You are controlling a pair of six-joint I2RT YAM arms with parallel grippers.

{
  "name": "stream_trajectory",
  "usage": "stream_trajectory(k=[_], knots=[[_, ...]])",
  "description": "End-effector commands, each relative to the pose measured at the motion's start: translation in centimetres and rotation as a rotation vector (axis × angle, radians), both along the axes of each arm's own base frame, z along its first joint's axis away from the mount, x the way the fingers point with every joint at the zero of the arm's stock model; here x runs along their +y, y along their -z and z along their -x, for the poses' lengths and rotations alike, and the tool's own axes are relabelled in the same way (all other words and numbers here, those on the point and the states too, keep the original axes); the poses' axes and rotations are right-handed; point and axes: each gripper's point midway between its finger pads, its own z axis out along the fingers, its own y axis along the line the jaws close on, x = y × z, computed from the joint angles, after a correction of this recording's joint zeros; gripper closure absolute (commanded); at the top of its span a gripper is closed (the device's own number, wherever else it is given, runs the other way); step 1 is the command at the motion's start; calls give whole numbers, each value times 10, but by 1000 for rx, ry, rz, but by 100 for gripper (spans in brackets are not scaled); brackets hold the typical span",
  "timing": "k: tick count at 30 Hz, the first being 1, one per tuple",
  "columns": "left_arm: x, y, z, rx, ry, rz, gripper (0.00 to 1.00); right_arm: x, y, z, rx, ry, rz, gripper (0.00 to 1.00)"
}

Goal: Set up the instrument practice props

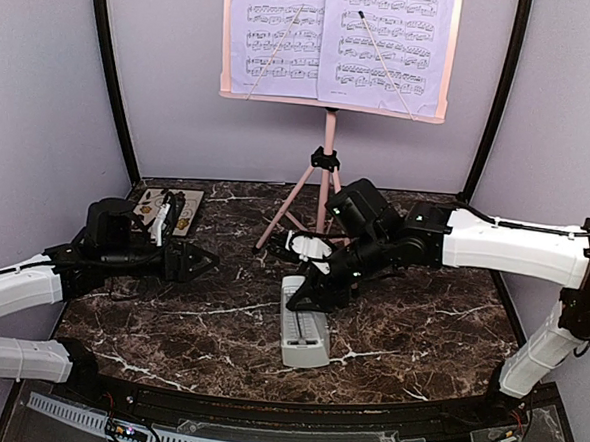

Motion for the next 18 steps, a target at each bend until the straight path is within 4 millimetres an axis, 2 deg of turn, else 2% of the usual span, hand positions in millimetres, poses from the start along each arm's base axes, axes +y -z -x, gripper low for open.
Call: stream_trajectory(k=[1,7,12,13,14,16,18], knots=[[-3,-8,0,-40,14,13,16,11,-36,1,-44,-34,-76,63],[-3,-10,0,-32,13,25,16,2,-29,8,-28,-11,-12,42],[-3,-15,-1,-51,16,15,16,-3,-23,15,-27,-13,68,34],[-3,-16,-1,-54,17,13,16,-2,-12,16,-15,-15,102,32],[-3,-16,0,-56,18,13,17,-3,-11,17,-13,-16,116,30],[-2,-18,0,-62,17,16,17,-4,-11,19,-15,-12,144,21],[-2,-20,1,-65,18,19,16,-5,-14,20,-23,-5,177,16]])
